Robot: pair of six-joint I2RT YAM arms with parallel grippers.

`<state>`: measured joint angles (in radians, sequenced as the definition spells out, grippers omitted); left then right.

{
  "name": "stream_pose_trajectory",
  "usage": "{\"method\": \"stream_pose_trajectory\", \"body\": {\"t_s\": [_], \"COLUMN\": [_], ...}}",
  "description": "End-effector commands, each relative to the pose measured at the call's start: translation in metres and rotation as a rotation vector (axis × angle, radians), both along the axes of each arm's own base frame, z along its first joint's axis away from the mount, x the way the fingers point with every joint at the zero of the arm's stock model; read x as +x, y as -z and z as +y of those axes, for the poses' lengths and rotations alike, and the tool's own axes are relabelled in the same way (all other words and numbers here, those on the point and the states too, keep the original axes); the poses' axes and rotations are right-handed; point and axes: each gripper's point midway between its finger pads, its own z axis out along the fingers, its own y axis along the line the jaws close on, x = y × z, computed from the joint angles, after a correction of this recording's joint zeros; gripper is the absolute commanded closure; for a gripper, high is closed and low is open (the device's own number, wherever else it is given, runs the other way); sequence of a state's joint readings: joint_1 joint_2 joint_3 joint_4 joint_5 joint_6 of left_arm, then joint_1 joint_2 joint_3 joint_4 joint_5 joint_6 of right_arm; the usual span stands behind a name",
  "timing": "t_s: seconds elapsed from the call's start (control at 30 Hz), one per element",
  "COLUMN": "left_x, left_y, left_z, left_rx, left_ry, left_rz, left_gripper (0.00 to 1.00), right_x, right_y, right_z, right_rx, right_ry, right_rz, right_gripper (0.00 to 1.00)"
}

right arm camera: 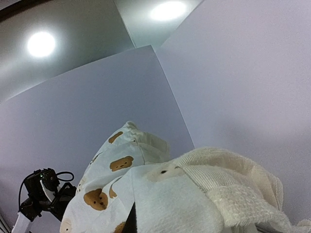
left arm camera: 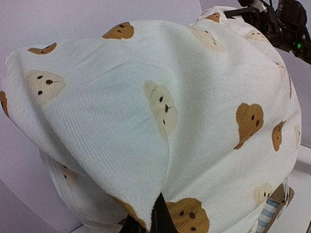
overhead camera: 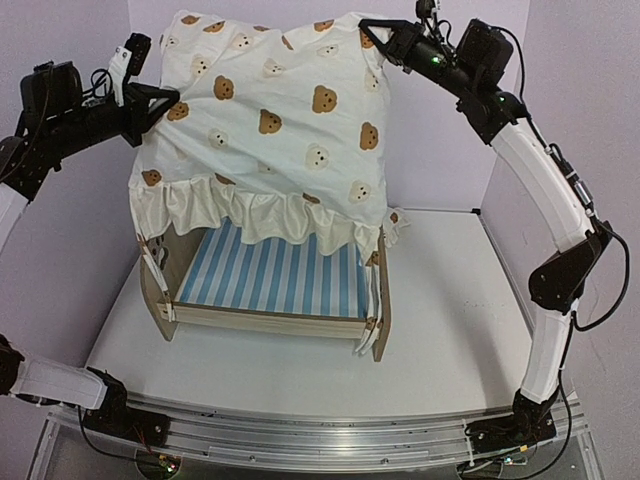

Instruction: Set up the pet bed

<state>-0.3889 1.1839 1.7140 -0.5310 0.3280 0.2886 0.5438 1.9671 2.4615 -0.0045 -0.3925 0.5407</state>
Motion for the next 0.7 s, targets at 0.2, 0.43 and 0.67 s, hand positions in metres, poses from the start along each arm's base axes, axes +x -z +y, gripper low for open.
{"method": "stream_pose_trajectory", "body": {"t_s": [0.2,0.43,0.67], "left_x": [-0.042,-0.047,-0.045], "left_y": [-0.078,-0.101,-0.096], "left_z": [0.004,0.0,-0.002], "left_rx": [-0.092,-0.097,-0.1], "left_ry": [0.078,0.11,0.122], "left_rz": [-0.243,-0.328,-0.311], "left_gripper": [1.0,1.0,1.0], "right_x": [-0.047,-0.058,-0.036], "right_y": [-0.088,-0.102,-0.082], "right_z": [-0.036,-0.043,-0.031], "right_rx": [0.176,0.212,0.163], "right_ry": [0.091,0.155,0.183], "right_rz": [-0.416,-0.573,-0.559], "right_gripper": [1.0,1.0,1.0]}}
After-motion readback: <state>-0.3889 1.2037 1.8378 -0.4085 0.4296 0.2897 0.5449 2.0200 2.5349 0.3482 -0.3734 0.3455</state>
